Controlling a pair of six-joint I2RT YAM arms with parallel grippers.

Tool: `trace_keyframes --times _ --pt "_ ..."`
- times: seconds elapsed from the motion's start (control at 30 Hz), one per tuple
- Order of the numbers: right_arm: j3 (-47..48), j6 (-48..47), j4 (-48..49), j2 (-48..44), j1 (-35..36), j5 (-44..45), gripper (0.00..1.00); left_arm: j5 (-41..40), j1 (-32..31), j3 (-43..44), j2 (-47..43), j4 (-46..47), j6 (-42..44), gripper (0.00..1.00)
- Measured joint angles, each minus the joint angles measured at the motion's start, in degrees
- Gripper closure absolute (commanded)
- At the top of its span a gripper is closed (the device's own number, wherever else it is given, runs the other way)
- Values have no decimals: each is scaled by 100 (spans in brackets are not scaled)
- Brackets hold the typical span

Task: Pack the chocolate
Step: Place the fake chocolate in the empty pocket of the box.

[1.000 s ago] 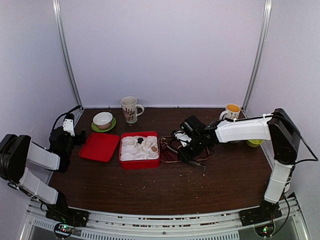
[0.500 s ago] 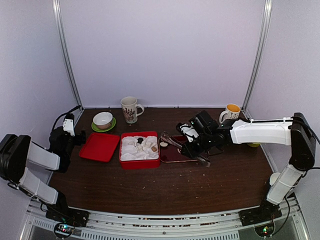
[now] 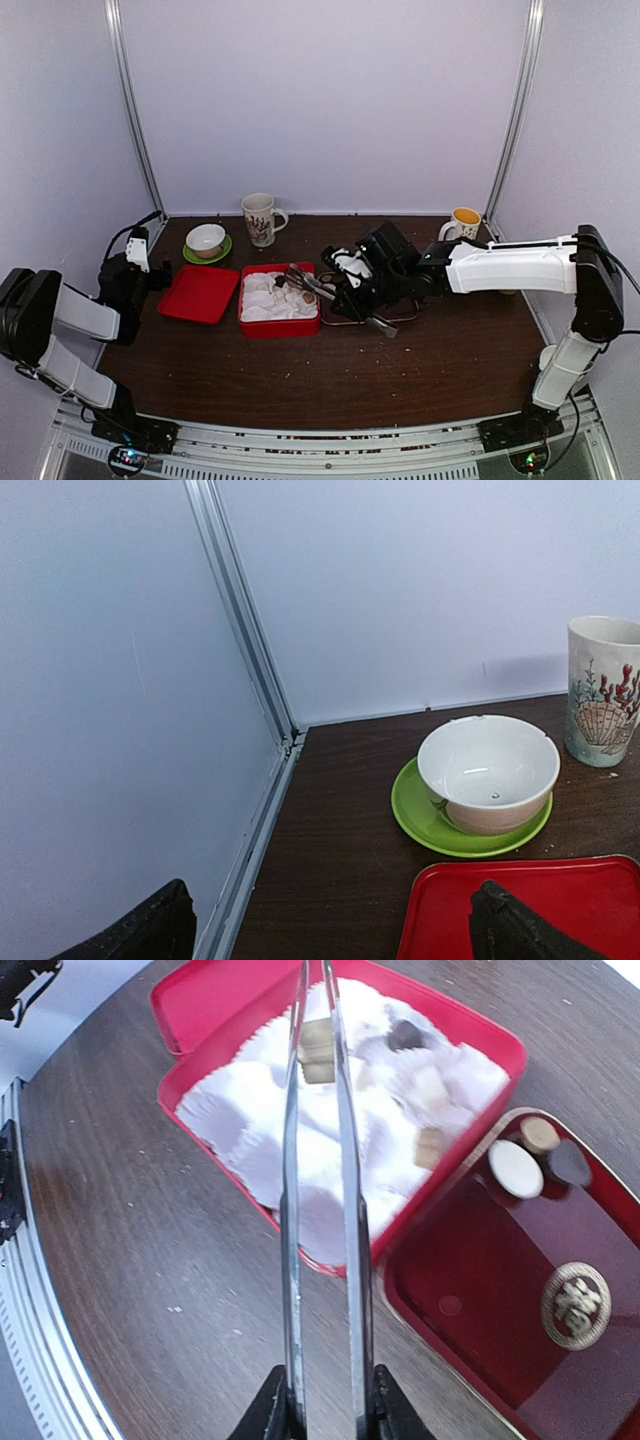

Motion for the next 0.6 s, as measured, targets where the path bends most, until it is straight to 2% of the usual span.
trace_keyframes --times 0.47,0.6 --pt "1099 74 332 1508 227 -361 76 0 0 0 0 0 0 2" --pt "1154 90 378 1676 236 -407 75 0 0 0 0 0 0 2"
